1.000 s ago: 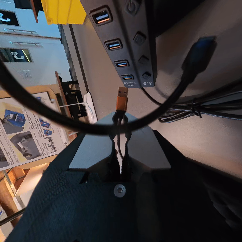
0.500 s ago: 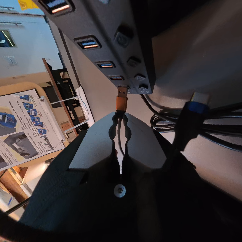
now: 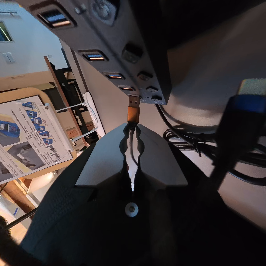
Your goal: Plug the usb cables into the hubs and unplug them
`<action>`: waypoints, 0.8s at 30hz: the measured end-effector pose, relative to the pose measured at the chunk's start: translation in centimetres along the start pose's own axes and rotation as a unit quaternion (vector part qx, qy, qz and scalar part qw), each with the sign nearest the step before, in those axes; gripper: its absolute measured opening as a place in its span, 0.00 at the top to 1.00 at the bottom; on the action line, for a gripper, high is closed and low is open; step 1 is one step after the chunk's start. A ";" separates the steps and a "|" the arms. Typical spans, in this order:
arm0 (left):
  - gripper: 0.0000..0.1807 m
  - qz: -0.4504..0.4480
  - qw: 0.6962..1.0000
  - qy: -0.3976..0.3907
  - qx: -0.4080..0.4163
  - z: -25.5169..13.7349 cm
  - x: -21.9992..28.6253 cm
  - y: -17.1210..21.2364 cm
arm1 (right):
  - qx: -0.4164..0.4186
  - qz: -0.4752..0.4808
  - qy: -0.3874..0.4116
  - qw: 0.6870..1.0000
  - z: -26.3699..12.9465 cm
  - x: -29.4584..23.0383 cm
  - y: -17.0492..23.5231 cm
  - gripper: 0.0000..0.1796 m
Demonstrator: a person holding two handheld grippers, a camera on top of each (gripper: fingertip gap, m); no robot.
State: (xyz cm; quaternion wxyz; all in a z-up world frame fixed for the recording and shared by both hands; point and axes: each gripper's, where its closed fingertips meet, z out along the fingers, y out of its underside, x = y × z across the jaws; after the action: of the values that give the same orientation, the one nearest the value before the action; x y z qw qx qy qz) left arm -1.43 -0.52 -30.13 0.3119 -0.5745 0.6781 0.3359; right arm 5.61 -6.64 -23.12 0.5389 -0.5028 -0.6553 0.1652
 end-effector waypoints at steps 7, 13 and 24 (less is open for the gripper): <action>0.95 -0.019 1.000 0.000 0.000 -0.6 -0.1 -0.2 | 0.011 -0.002 -0.004 1.000 0.1 -0.2 -0.5 0.67; 0.96 -0.034 0.998 -0.016 -0.045 -0.2 -0.8 1.5 | -0.034 -0.004 -0.011 0.999 0.4 -0.4 0.9 0.68; 0.96 0.021 0.998 0.001 -0.058 -0.5 0.2 3.0 | -0.006 -0.002 -0.013 1.000 0.9 -0.5 0.3 0.68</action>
State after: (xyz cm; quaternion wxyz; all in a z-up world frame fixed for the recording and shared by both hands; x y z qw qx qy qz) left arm -4.43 -0.75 -29.74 0.2706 -0.5774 0.6697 0.3806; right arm 4.92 -6.62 -23.99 0.5278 -0.5025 -0.6642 0.1666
